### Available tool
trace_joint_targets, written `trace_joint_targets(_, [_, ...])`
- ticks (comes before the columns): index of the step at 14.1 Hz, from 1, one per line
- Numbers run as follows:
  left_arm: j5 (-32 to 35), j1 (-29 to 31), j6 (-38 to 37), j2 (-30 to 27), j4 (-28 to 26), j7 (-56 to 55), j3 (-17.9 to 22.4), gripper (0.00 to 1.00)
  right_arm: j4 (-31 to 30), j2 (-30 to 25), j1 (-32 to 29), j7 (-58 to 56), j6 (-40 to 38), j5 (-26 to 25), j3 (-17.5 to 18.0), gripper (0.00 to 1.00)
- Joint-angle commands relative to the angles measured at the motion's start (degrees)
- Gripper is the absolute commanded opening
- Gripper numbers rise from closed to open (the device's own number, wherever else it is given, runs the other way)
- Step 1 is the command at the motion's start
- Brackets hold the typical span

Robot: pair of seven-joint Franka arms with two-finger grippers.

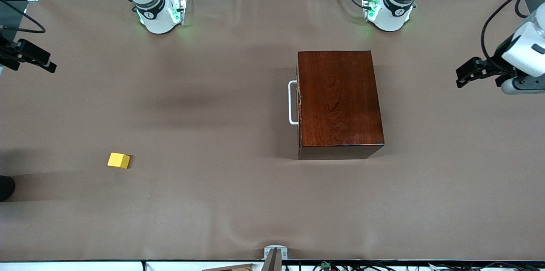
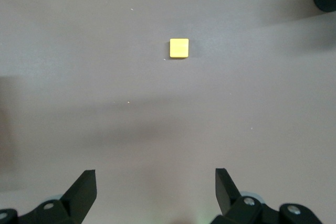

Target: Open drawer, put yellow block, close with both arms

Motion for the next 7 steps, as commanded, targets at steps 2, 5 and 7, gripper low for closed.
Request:
trace_joint_targets(2, [-0.5, -3.4, -0.2, 3.4, 3.6, -4.8, -3.0, 1.0, -0.9, -1.2, -3.0, -4.4, 0.3, -0.1, 0.6, 1.0])
trace_joint_targets(5, [-2.8, -6.5, -0.3, 6.9, 7.9, -6.0, -6.6, 1.0, -0.9, -1.0, -6.3, -8.7, 0.3, 0.2, 0.6, 1.0])
trace_joint_targets(7, [-4.4, -10.0, -0.6, 8.9, 9.3, -12.6, -8.6, 1.0, -1.0, -1.0, -6.9, -9.0, 0.3, 0.3, 0.6, 1.0])
